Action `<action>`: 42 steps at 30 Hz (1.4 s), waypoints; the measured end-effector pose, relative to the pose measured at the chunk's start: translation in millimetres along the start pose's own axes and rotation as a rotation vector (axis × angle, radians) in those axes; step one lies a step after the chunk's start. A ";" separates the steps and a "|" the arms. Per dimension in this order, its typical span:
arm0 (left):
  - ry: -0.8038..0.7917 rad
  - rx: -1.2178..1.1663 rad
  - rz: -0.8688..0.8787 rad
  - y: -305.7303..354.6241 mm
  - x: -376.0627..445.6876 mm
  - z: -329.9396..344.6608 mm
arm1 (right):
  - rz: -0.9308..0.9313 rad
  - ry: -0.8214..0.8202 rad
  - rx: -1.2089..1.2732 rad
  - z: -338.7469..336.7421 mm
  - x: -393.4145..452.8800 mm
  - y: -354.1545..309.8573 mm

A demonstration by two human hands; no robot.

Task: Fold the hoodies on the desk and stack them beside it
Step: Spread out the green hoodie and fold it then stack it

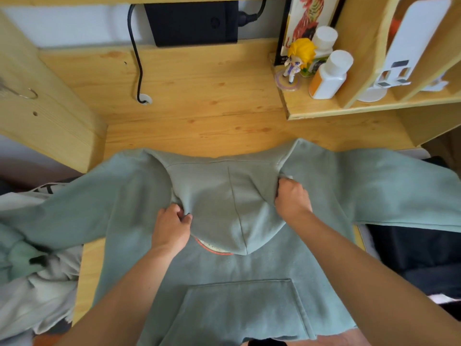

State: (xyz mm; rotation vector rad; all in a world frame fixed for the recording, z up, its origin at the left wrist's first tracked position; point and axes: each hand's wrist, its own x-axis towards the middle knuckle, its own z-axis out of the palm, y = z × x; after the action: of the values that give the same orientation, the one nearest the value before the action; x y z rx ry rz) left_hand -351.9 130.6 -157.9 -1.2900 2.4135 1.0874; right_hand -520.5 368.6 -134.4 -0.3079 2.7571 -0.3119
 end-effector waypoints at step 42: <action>0.241 -0.336 0.121 56.7 82.0 -34.5 | 0.287 0.094 0.639 -16.4 52.7 -21.0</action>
State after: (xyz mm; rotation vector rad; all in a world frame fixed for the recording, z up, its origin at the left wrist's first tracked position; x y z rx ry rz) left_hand -440.1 74.4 -143.6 -1.4643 2.5909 1.5040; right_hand -571.0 338.4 -130.8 0.2685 2.5640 -1.1034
